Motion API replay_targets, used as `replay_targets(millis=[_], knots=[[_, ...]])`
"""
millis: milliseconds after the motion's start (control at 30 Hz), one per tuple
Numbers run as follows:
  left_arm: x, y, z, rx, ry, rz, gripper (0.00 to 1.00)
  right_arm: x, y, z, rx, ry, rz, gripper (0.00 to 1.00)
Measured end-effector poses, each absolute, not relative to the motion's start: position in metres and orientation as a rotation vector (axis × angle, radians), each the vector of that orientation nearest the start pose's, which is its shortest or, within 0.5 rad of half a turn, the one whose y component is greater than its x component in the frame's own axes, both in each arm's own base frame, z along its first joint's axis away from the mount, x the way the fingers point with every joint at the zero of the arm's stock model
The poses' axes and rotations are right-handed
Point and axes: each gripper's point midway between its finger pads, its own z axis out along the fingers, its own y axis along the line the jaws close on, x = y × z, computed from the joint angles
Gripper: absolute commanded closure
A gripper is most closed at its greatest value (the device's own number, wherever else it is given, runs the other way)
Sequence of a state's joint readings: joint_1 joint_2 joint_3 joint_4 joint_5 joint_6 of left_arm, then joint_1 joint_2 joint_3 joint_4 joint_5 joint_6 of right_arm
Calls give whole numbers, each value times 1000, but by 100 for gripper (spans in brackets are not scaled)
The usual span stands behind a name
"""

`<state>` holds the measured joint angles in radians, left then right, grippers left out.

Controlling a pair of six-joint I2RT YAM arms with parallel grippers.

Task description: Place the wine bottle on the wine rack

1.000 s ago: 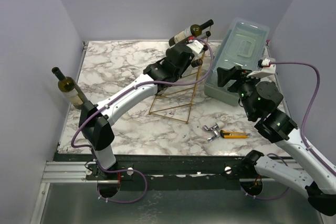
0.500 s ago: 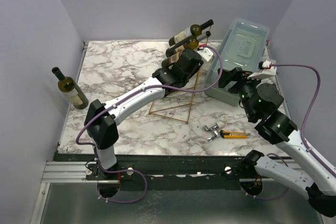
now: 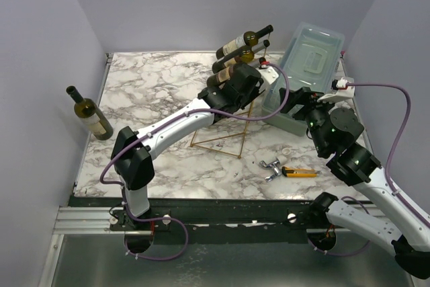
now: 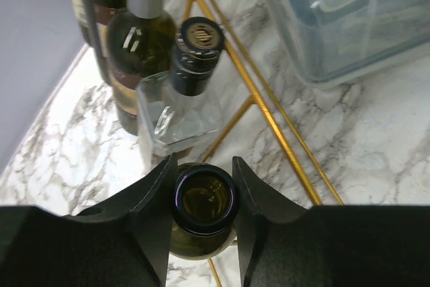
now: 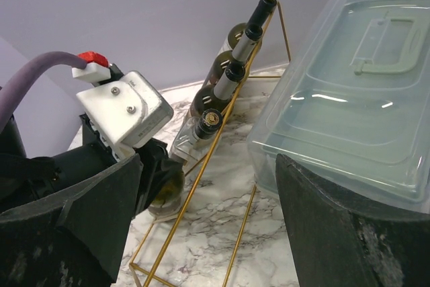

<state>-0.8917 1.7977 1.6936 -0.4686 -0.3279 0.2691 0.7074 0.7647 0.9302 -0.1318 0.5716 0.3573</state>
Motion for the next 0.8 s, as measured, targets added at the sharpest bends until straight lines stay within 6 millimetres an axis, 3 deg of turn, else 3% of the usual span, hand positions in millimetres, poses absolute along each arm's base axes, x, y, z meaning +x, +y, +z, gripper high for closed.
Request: replay_targets(millis=[167,333,800], knots=[[360,-363,222,1047,1915,-98,48,275,127,365,186,1545,405,16],[353,-358,202,1071,1995,-111,43,275,127,364,186,1545,404,16],[348,-357,217,1017,2038,-141,30,276,127,362,185,1550,402,16]])
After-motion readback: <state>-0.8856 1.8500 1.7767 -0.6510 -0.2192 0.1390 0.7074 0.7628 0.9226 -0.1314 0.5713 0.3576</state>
